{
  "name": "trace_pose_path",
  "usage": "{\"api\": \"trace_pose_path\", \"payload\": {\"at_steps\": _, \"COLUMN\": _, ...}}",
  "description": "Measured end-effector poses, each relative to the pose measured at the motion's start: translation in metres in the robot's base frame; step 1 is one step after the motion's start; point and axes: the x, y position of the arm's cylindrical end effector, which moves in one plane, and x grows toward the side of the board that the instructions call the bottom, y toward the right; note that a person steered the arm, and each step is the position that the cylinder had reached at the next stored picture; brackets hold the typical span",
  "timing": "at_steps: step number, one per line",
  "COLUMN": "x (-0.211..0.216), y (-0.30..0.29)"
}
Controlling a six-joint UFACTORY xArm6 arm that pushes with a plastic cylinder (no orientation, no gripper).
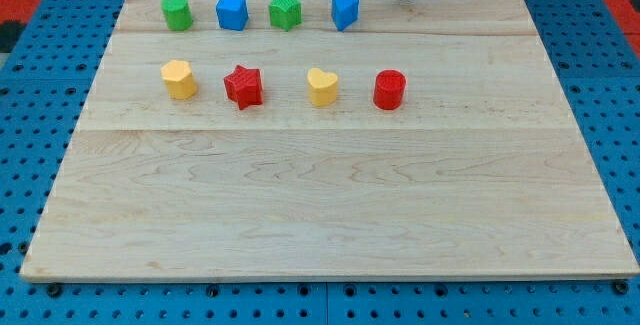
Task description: Push the blue triangle slightly down
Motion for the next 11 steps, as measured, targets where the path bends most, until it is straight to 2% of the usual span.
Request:
{"api": "trace_pose_path", "payload": {"at_steps": 7, "x": -0.002, "y": -0.001}}
{"api": "trace_pose_path", "payload": {"at_steps": 11, "x": 0.001, "y": -0.071}}
